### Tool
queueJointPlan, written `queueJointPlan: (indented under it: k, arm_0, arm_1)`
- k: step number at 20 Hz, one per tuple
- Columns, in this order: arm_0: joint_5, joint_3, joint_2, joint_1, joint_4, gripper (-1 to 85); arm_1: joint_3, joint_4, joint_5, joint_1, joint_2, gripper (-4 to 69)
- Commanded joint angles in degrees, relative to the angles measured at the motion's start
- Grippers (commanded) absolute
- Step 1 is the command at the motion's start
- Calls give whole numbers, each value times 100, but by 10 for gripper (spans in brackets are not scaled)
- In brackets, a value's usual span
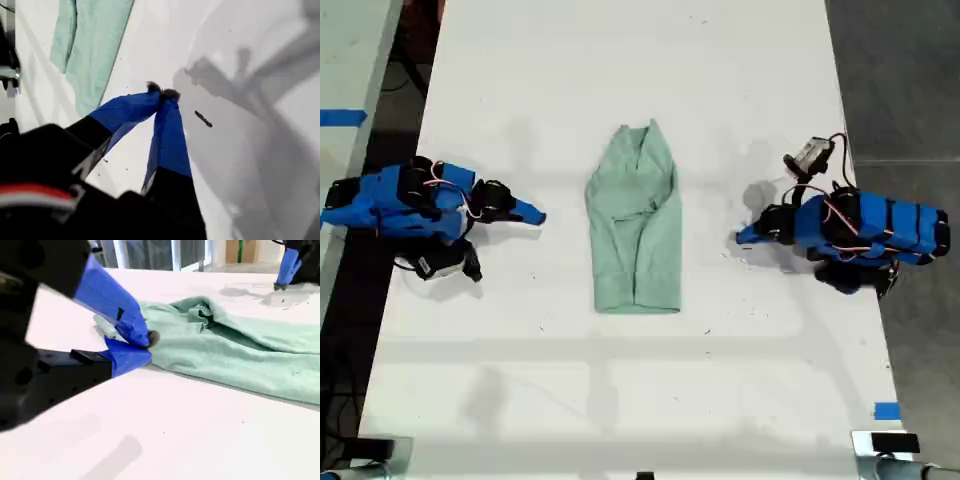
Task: Fold t shirt
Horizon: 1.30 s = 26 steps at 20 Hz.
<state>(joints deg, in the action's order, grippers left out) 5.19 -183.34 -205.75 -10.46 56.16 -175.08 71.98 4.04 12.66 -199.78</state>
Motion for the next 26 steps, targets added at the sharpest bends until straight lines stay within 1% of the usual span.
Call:
queueJointPlan:
  k: [1, 4, 7, 8, 9, 10, 12, 14, 15, 16, 17, 18, 19, 20, 21, 22, 24, 26]
  arm_0:
    - [-325, 167, -70, -352, -44, -2]
    - [-387, 229, -70, -369, 105, -2]
    - [-571, 316, 9, -396, 281, -3]
    - [-606, 422, 281, -404, 193, -3]
    - [-642, 677, 923, -413, -26, -3]
    - [-668, 1169, 2030, -308, -422, -3]
    - [-1134, 2654, 4720, 316, -861, -2]
    - [-1187, 4236, 6653, 650, -853, -2]
    - [-1195, 4939, 7295, 817, -756, -2]
    - [-1301, 5739, 7980, 1011, -457, -2]
    - [-1485, 6609, 8719, 1230, 26, -1]
    - [-1679, 7453, 9475, 1441, 439, 7]
    - [-1767, 8253, 10239, 1608, 773, 109]
    - [-1846, 9105, 11048, 1758, 1151, 241]
    - [-1934, 9870, 11769, 1890, 1485, 314]
    - [-1942, 10521, 12366, 1995, 1688, 318]
    - [-1951, 11382, 13175, 2118, 1898, 304]
    - [-1951, 11584, 13535, 2083, 1890, 286]
  arm_1:
    - [53, 422, -545, -229, -114, -5]
    - [149, 360, -387, -220, -114, -5]
    - [369, 633, -431, -176, -105, -5]
    - [448, 650, -396, -149, -70, -5]
    - [589, 624, -457, -97, 176, -5]
    - [879, 396, -448, -97, 809, -5]
    - [2241, 53, -483, -149, 3261, -5]
    - [4351, 237, -580, -501, 5854, -6]
    - [5326, 299, -571, -721, 6785, -6]
    - [6126, 360, -633, -958, 7585, -7]
    - [6785, 387, -712, -1169, 8279, -5]
    - [7330, 387, -800, -1371, 8930, 29]
    - [7875, 396, -844, -1547, 9562, 72]
    - [8473, 571, -1028, -1705, 10204, 129]
    - [9088, 773, -1125, -1837, 10811, 157]
    - [9712, 976, -1107, -1934, 11338, 204]
    - [10503, 1222, -1116, -2048, 12041, 215]
    - [10573, 1195, -1143, -2057, 12217, 210]
